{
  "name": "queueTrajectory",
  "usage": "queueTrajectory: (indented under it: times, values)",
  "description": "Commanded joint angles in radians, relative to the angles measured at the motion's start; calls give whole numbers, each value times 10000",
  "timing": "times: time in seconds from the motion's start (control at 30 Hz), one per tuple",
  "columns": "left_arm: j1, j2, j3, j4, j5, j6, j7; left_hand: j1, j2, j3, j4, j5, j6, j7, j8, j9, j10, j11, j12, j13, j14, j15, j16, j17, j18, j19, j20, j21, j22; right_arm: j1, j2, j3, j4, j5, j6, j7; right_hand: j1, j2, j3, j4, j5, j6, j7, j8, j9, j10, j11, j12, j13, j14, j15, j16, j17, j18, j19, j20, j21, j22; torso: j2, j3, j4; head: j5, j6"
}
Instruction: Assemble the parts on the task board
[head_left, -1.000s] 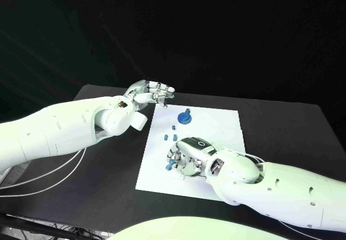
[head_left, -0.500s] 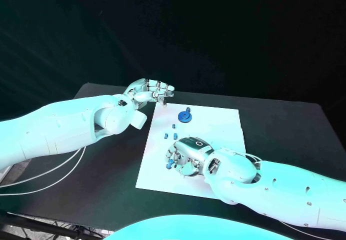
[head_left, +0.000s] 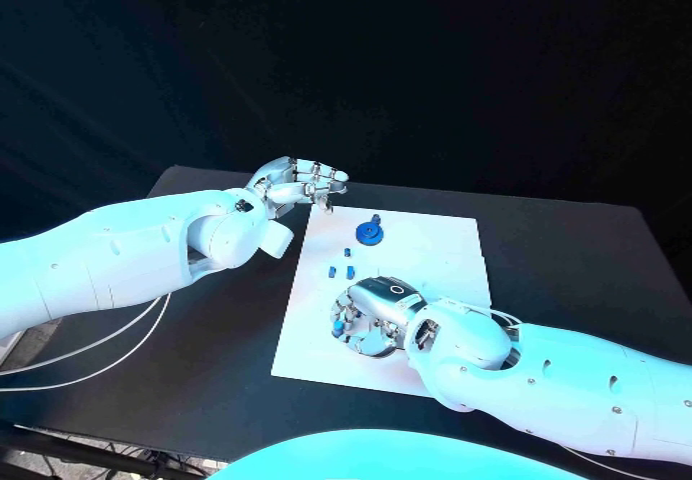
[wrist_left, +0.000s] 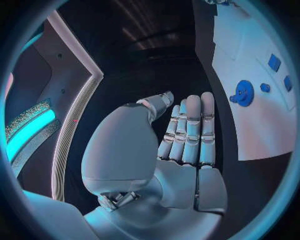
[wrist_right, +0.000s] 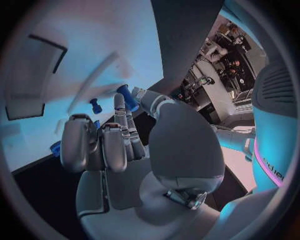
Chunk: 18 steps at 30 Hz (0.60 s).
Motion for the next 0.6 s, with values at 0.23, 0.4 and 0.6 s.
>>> queueTrajectory:
  times: [0.23, 0.4, 0.6]
  values:
    - [12, 20, 6, 6, 55, 147, 39, -7, 67, -60, 21, 15, -66, -16, 64, -16, -89, 2, 31, 13, -31, 18, -30, -9, 150, 75, -11, -51, -9, -10, -196, -1, 170, -64, -636, 20, 57, -126, -297, -19, 83, -678, -6, -452, -199, -312, -41, -108, 71, 339, 42, -41, -67, 12, 112, 46, -277, 1764, -12, 21, -5, -18, 67]
    - [11, 34, 6, -20, 55, 160, 42, -7, 67, -60, 21, 15, -66, -16, 64, -16, -89, 2, 31, 13, -31, 18, -30, -9, 150, 75, -11, -51, -9, -6, -445, 9, 437, 18, -1336, 197, 105, -107, -461, -17, 106, -944, -62, -624, -289, -366, -57, -50, 107, 334, 30, -56, -91, 7, 127, 37, -262, 1768, -19, 26, -17, -31, 131]
    - [9, 60, 4, -62, 55, 179, 46, -15, 66, -68, 31, 15, -73, -14, 70, -19, -107, 4, 53, 14, -34, 20, -33, -14, 150, 81, -10, -65, -19, 46, -988, 72, 900, 642, -2787, 975, 353, -23, -598, -94, 434, -1028, -50, -715, -359, -208, -128, 186, 241, 358, -28, -24, -34, -28, 206, -10, -59, 1824, -40, 22, -29, -105, 224]
